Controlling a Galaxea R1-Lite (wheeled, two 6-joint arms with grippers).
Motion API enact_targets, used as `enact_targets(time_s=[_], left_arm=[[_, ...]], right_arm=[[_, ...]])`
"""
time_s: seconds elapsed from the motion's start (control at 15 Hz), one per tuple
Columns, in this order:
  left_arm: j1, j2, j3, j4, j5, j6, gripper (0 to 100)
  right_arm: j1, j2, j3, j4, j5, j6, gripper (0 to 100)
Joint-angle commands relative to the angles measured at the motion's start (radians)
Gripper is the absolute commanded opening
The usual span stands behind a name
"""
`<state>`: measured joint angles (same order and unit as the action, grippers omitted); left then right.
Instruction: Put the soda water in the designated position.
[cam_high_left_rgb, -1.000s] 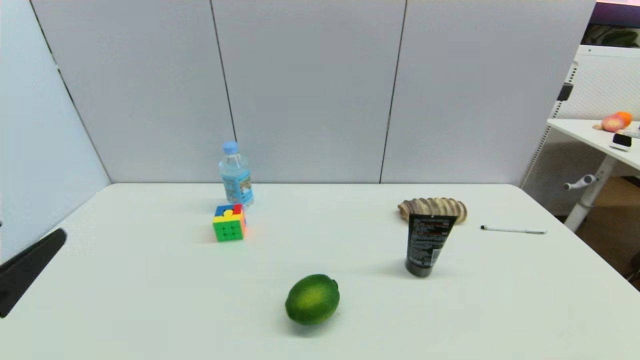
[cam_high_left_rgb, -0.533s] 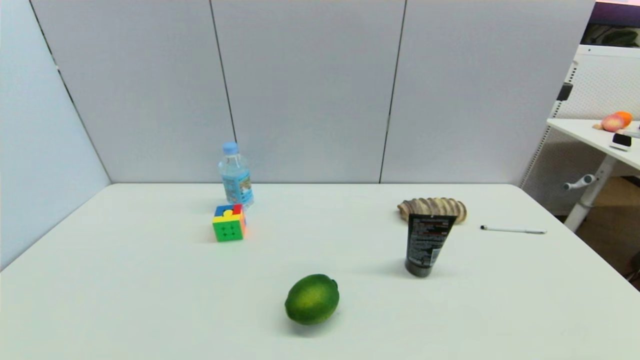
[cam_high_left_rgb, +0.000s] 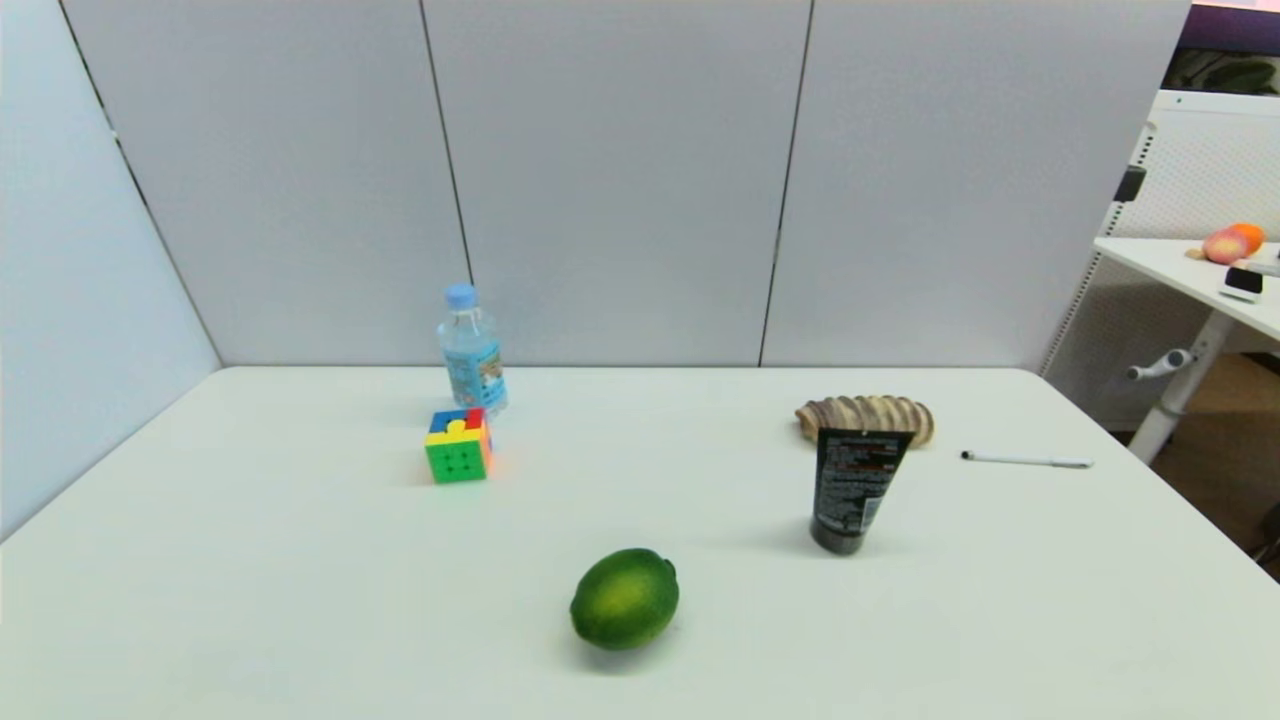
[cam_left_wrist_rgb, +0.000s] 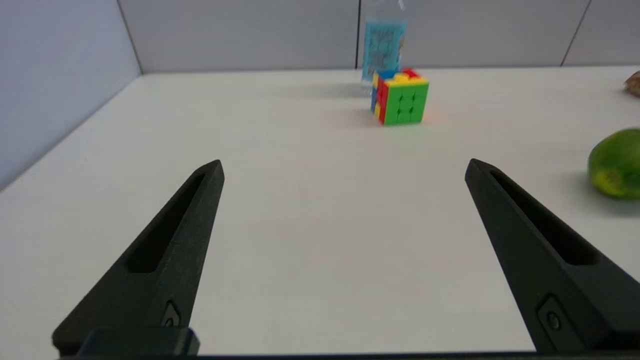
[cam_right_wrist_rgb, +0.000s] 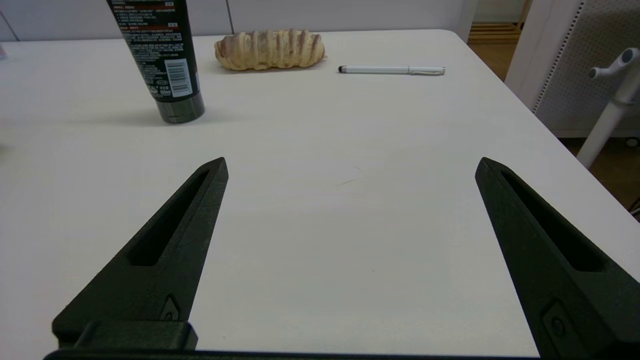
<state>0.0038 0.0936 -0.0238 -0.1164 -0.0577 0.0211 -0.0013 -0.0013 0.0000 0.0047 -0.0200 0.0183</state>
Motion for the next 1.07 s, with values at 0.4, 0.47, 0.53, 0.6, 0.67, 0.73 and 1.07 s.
enact_targets(time_s=[0.4,0.47,0.53,0.6,0.67,0.73,1.07], left_arm=[[-0.004,-0.094,0.024,0.115,0.079,-0.052,100],[-0.004,-0.094,0.024,0.113,0.081,-0.076,100],[-0.004,-0.094,0.024,0.113,0.082,-0.085,100],[-0.004,-0.094,0.024,0.113,0.088,-0.089,100],[-0.004,-0.094,0.024,0.113,0.093,-0.090,100],[-0.004,-0.094,0.024,0.113,0.093,-0.090,100],[-0.004,-0.094,0.024,0.113,0.093,-0.090,100]], right_arm=[[0.000,0.000,0.000,0.000,-0.001,0.000,100],[0.000,0.000,0.000,0.000,-0.001,0.000,100],[0.000,0.000,0.000,0.000,0.000,0.000,100],[0.001,0.000,0.000,0.000,-0.001,0.000,100],[0.000,0.000,0.000,0.000,-0.001,0.003,100],[0.000,0.000,0.000,0.000,0.000,0.000,100],[0.000,0.000,0.000,-0.002,0.003,-0.012,100]])
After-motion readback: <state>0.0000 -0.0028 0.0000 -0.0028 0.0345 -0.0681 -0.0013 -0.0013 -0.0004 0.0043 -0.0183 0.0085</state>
